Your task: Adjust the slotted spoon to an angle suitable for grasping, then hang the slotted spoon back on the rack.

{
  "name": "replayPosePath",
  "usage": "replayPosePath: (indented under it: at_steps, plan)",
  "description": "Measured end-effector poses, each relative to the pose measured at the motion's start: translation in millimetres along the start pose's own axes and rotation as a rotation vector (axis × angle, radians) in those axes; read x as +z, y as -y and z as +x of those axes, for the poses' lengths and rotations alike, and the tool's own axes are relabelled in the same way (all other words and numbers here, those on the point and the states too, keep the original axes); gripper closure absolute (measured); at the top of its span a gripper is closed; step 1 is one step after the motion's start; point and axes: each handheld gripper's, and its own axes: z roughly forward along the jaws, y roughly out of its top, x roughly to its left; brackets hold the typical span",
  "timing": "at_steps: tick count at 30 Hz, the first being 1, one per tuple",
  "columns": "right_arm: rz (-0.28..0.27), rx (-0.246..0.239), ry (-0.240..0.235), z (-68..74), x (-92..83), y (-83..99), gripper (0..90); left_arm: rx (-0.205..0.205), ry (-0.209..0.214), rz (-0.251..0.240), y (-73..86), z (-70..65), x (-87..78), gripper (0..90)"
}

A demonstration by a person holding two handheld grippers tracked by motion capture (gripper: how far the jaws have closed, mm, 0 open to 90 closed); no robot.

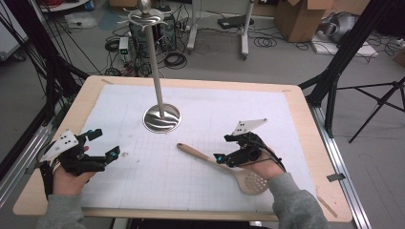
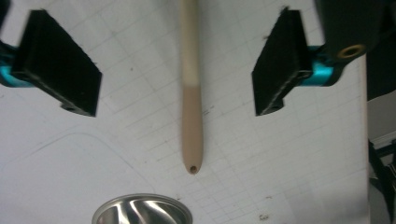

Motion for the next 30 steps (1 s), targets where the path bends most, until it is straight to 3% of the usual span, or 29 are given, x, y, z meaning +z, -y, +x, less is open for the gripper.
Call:
replayPosePath:
  at_steps: [5,9,16,30]
  plan:
    - [-0.015,-0.002,0.007,3.9,-8.2,6.8,13.5,0.004,0.016,0.004,-1.0,-2.0,6.0,2.3]
    - [0.015,-0.014,0.010,5.2,-9.8,10.5,13.5,0.007,0.017,0.004,-1.7,-2.0,6.8,2.3]
    - [0.020,-0.017,0.004,5.3,-7.8,12.7,13.6,0.008,0.018,0.002,-2.0,-2.9,6.9,2.3]
    - [0.112,-0.029,0.013,2.8,0.8,20.3,14.4,0.009,0.020,0.012,-0.6,-4.7,10.4,2.3]
